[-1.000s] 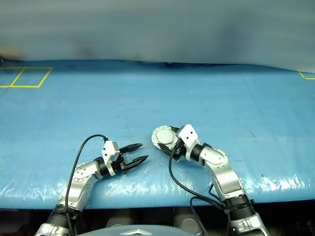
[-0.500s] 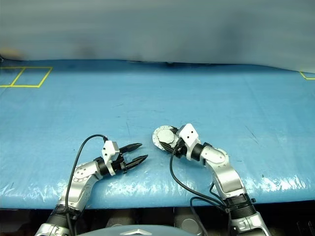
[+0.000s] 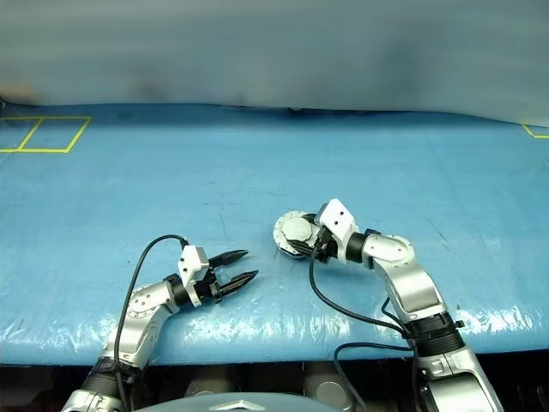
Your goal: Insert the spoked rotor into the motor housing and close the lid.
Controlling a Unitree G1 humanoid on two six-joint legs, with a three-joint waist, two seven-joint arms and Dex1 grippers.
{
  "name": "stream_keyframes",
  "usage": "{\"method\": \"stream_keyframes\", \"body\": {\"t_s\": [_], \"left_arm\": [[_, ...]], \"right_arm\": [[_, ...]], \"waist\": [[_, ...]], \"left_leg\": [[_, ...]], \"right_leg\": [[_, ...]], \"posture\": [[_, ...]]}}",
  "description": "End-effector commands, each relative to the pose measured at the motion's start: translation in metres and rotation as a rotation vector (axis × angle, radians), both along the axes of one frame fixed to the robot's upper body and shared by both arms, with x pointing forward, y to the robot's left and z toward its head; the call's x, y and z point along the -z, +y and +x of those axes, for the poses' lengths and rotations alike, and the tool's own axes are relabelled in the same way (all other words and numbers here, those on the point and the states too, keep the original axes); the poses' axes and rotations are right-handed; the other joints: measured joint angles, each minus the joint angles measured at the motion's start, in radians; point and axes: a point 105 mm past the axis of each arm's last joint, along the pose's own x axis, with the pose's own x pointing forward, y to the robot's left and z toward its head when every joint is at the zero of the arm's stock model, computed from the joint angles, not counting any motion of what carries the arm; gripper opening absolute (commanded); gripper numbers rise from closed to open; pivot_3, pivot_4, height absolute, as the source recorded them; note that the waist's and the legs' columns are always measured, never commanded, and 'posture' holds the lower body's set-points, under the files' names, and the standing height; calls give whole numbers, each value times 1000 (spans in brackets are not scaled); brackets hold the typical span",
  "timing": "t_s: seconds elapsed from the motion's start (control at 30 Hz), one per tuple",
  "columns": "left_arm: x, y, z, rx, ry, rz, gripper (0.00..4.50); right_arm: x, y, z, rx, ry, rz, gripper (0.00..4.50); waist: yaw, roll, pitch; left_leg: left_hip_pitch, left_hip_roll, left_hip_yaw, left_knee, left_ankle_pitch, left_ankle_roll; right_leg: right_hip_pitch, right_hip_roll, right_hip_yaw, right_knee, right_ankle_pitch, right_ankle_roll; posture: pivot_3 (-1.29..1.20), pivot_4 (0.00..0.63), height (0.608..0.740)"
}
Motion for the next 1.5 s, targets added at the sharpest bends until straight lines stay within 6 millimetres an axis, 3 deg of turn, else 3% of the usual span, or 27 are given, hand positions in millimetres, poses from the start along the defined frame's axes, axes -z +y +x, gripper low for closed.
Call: {"method": "stream_keyframes", "body": {"t_s": [0.03, 0.3, 0.47, 0.9, 1.17, 1.33, 1.5], "left_arm": [[-3, -3, -1, 6, -18, -7, 2764], [-2, -2, -2, 3, -17, -4, 2764], [-2, -2, -2, 5, -15, -4, 2764], [-2, -2, -3, 2, -10, -8, 2764], [-2, -3, -2, -5, -8, -16, 2764], [-26, -4, 21, -125, -26, -161, 2764], [-44, -19, 39, -106, -45, -223, 1217]], "right_arm": [[-9, 1, 5, -6, -45, 6, 3014], [4, 2, 8, 18, -24, 6, 3014], [-5, 6, 8, 28, -7, 100, 3014], [19, -1, 14, 77, -10, -86, 3014], [31, 4, 9, 69, 59, -82, 3014], [35, 2, 6, 68, 76, -96, 3014], [35, 5, 4, 73, 75, -85, 3014]], "waist": [[0, 0, 0], [-2, 0, 0], [-4, 0, 0], [-3, 0, 0], [-3, 0, -1], [-2, -1, -2], [-1, -1, -3]], "left_leg": [[0, 0, 0, 0, 0, 0], [1, 0, 0, 0, 0, 0], [1, 0, 0, 1, 0, 0], [1, 0, 0, 1, 0, 0], [2, 0, 0, 2, 1, -1], [2, 0, 0, 3, 1, -1], [2, 0, 0, 3, 2, 0]], "right_leg": [[0, 0, 0, 0, 0, 0], [0, 0, 0, 0, 0, -1], [1, 0, 0, 1, 0, 0], [1, 0, 0, 1, 0, 0], [2, 0, 0, 1, -1, 1], [3, 0, 0, 1, -1, 2], [4, 1, 0, 1, -1, 2]], "posture": [[0, 150, 740], [0, 150, 740], [0, 150, 740], [0, 150, 740], [0, 150, 740], [0, 150, 740], [0, 150, 740]]}}
